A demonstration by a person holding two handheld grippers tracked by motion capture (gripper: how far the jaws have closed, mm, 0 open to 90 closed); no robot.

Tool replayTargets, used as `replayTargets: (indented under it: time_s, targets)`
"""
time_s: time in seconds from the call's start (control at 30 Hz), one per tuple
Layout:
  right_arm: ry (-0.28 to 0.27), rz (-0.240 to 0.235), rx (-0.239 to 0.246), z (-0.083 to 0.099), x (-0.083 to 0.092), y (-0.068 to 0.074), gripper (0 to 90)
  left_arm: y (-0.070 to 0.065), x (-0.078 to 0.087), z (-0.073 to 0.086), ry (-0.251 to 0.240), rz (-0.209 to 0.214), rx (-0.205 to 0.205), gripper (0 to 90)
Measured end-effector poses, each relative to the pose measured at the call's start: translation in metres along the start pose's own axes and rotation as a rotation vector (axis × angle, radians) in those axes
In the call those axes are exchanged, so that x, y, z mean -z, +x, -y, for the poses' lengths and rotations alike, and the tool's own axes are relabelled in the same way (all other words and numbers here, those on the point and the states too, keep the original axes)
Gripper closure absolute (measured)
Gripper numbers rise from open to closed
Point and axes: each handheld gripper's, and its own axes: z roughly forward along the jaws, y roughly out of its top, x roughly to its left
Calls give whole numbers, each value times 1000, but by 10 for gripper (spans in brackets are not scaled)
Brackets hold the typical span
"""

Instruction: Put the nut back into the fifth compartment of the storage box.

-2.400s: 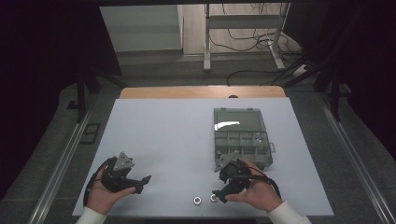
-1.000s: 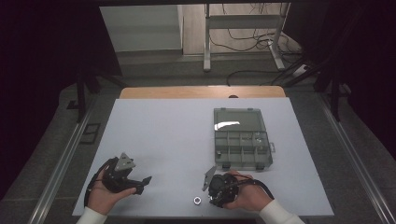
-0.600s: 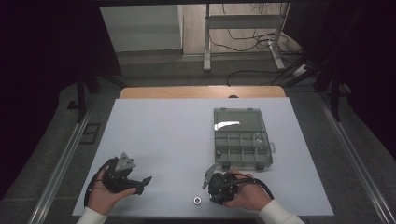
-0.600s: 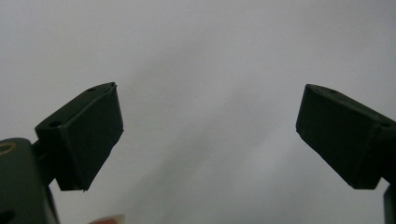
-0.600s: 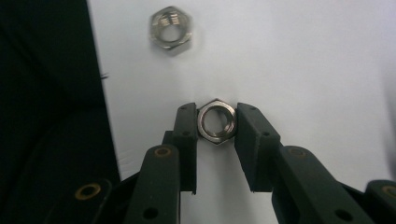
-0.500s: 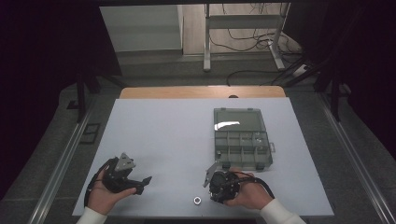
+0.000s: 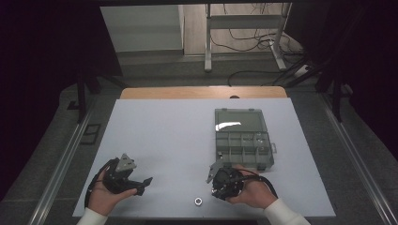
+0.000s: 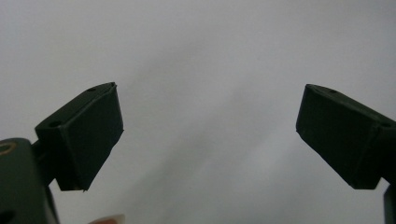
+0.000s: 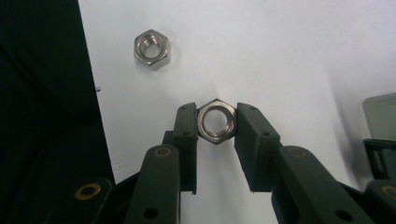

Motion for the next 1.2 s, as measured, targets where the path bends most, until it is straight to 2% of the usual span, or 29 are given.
replayTargets:
  time_s: [0.67, 1.2]
  targets:
    - [-52, 41, -22, -3, 15, -8, 701, -1, 0, 0, -2, 1, -1, 76]
    - [-98, 79, -74, 2, 26, -23, 701, -1, -1, 0, 1, 2, -3, 76]
